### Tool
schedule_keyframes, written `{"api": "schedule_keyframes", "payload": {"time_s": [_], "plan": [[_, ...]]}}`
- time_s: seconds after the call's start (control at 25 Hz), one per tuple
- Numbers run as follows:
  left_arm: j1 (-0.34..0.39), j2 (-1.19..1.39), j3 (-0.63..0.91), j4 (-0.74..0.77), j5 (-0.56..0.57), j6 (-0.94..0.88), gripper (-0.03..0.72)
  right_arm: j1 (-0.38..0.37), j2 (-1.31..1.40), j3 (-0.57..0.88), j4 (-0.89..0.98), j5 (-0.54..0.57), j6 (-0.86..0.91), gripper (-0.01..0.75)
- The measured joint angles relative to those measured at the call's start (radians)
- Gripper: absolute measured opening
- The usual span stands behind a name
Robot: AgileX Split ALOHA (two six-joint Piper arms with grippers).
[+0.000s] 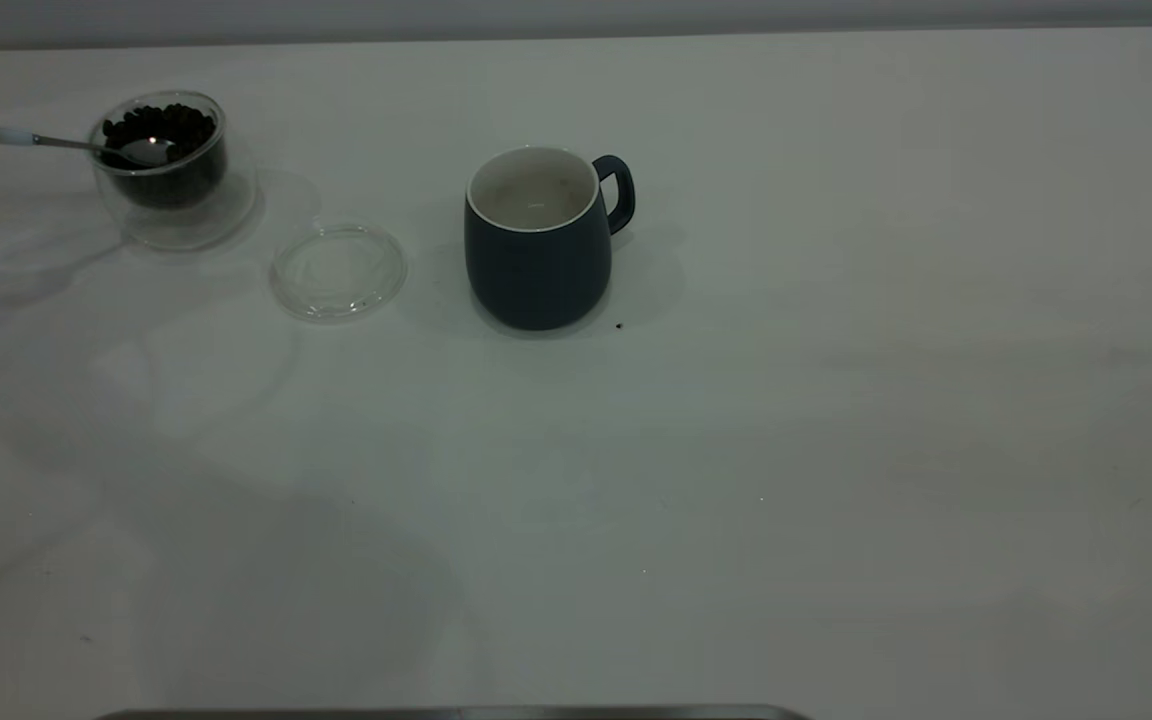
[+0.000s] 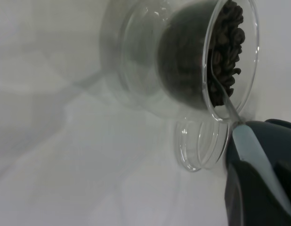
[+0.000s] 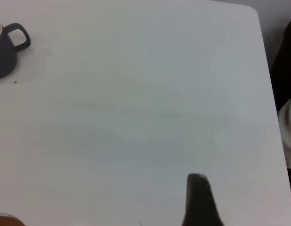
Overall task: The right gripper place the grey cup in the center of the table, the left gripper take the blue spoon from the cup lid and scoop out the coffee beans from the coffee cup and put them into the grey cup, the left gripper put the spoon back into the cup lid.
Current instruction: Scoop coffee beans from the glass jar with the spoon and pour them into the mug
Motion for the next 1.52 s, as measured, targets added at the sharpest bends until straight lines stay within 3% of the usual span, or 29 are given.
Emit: {"api": "schedule_keyframes", "payload": {"time_s": [0.4,0.72,1.04,1.52], "plan": [[0.0,0.084,0.0,-0.135,0.051,0.055,0.131,0.0,0.0,0.0,0.0,0.0,0.0,0.459],[0.026,0.088,0.0,-0.142,0.064,0.071,0.131,0.0,0.0,0.0,0.0,0.0,0.0,0.459],[0.102,0.088,-0.002,-0.142,0.182,0.114,0.131,0.0,0.0,0.0,0.0,0.0,0.0,0.459],[0.114,0.131,-0.005,-0.147,0.214,0.158,0.131,0.0,0.0,0.0,0.0,0.0,0.0,0.459]]}}
